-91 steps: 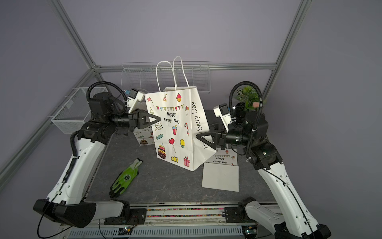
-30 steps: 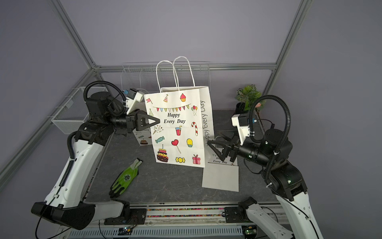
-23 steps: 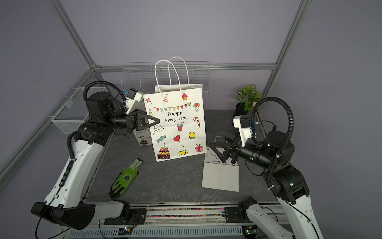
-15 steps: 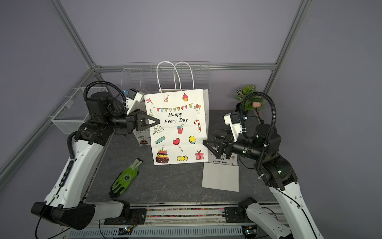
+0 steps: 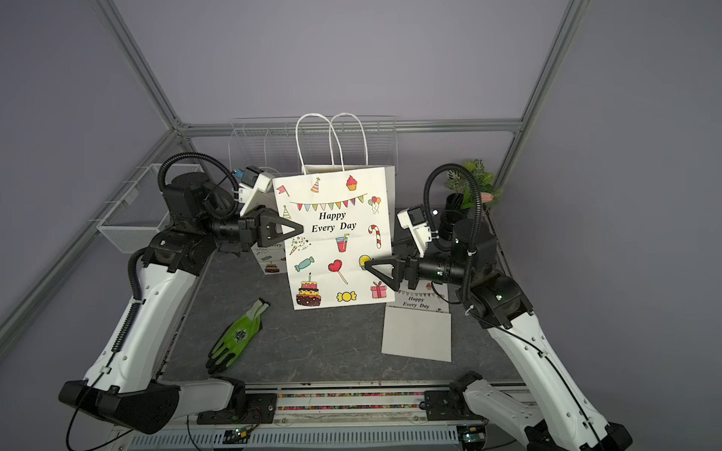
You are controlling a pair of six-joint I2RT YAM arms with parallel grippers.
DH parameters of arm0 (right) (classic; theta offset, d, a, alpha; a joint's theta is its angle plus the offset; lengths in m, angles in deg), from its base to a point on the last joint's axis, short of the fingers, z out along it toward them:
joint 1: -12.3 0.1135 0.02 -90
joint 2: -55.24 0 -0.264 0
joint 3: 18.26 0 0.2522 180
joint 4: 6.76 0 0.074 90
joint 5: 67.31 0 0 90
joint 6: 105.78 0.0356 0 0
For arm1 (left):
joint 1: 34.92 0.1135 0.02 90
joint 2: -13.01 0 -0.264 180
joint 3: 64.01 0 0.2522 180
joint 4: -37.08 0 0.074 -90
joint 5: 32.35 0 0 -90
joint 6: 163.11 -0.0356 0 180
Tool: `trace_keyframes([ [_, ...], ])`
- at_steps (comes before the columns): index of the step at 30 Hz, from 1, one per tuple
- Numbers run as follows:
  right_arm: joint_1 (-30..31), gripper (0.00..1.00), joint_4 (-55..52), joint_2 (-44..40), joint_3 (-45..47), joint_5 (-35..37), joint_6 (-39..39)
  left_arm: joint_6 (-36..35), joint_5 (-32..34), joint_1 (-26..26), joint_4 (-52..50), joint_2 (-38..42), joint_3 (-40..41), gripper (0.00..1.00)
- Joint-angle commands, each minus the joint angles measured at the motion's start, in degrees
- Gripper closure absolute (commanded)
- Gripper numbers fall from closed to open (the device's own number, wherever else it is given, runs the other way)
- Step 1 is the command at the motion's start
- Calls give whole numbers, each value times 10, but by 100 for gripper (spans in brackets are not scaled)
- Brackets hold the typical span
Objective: Put away the paper bag
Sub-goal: Press the paper bag.
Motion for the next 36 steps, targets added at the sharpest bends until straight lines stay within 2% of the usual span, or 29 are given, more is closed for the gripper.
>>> trace_keyframes([
  [1,18,18,3,10,-18,15,-8,2,-3,-6,12,-4,-18,100],
  [4,37,30,-1,15,-27,30,-15,2,-1,-6,12,-3,-15,100],
  [12,55,72,-24,15,-38,64,-31,-23,1,-5,-16,-10,-13,100],
  [14,55,79,-26,14,-39,67,-32,-30,1,-5,-23,-13,-12,100],
  [16,55,82,-28,14,-40,69,-32,-31,1,-5,-23,-14,-9,100],
  [17,56,81,-29,13,-40,70,-33,-32,0,-5,-23,-13,-9,100],
  [18,56,74,-31,10,-40,72,-36,-31,-1,-6,-23,-12,-8,100],
  [19,56,61,-34,8,-41,75,-40,-32,-1,-5,-24,-11,-9,100],
  [21,55,21,-47,-6,-41,93,-56,-31,-6,-5,-24,-9,-8,100],
  [23,45,0,-56,-28,-38,116,-70,-31,-11,-5,-25,-4,-6,100],
  [24,35,8,-60,-38,-38,122,-77,-32,-13,-5,-25,-1,-4,100],
  [25,23,11,-61,-45,-39,119,-80,-30,-14,-6,-23,2,-1,100],
  [31,-96,11,-26,-34,-62,-40,-57,-12,-21,-6,-6,19,8,100],
  [34,-155,11,49,-3,-45,-140,3,-10,-27,-5,-6,27,7,100],
  [36,-203,11,169,11,-10,-200,93,-10,-30,-6,-5,32,8,100],
])
